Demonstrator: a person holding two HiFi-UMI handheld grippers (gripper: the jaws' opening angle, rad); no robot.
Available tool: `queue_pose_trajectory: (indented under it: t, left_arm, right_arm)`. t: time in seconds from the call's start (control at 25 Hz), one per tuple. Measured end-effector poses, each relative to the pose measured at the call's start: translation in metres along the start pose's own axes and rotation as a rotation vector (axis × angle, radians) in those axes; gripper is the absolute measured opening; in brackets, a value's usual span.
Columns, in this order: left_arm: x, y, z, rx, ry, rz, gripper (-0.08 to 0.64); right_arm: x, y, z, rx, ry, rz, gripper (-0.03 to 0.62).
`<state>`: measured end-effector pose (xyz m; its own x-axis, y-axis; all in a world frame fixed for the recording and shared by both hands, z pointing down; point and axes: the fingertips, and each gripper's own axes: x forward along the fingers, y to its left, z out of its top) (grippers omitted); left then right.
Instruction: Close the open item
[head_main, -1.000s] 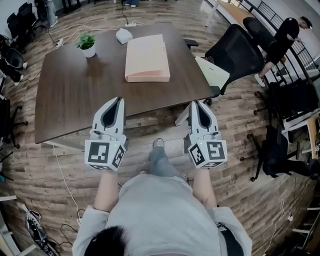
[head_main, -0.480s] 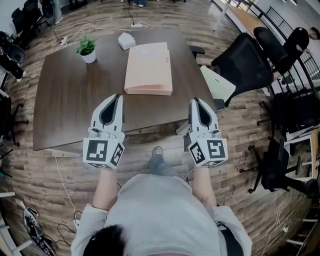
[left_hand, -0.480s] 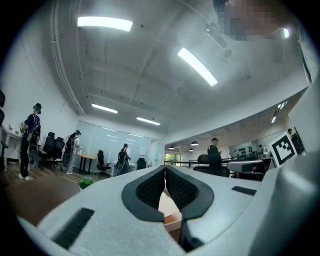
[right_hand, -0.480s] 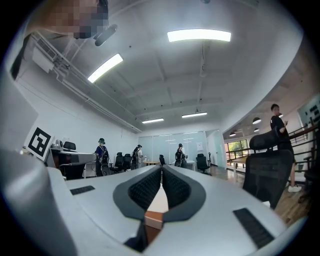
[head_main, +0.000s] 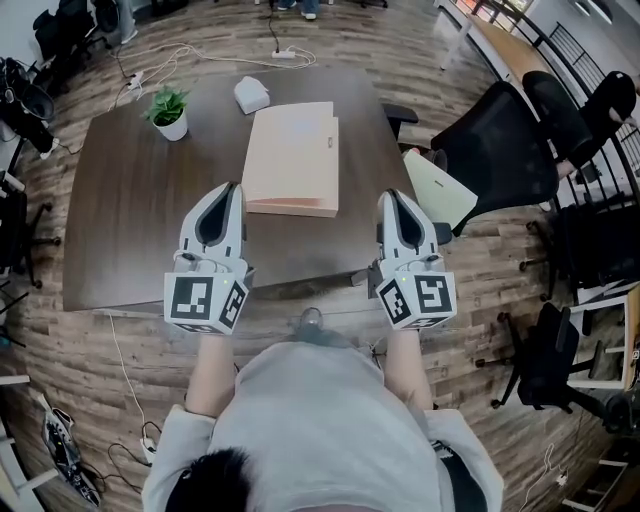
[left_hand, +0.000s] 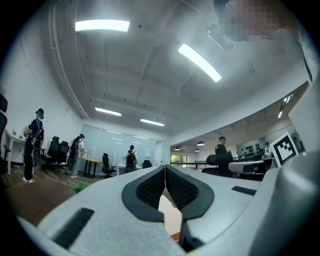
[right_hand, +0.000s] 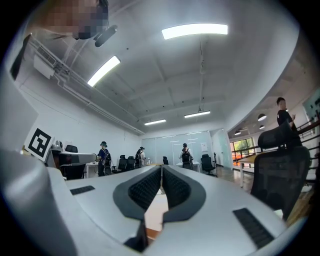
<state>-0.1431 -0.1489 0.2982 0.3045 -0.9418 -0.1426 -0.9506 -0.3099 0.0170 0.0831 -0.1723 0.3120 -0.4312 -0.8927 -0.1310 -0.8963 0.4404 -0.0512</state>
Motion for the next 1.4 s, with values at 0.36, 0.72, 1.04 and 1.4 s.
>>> queue_pose_trajectory:
  t: [0.36, 0.72, 1.04, 1.4]
  left_arm:
    - [0.058, -0.018, -0.01, 0.023, 0.018, -0.001, 0.009]
    - [0.087, -0.029, -0.024, 0.033, 0.048, 0.016, 0.009]
    - [0.101, -0.021, -0.047, 0.053, 0.114, 0.023, 0.009]
    - [0.112, -0.007, -0.085, 0.073, 0.211, -0.008, 0.009]
  right_arm:
    - [0.039, -0.047, -0.005, 0.012, 0.0, 0.04, 0.014]
    - [0.059, -0.073, -0.016, 0.038, 0.003, 0.069, 0.014]
    - [0.078, -0.07, -0.037, 0.046, 0.055, 0.096, 0.014]
    - [0.096, -0.06, -0.063, 0.056, 0.122, 0.09, 0.014]
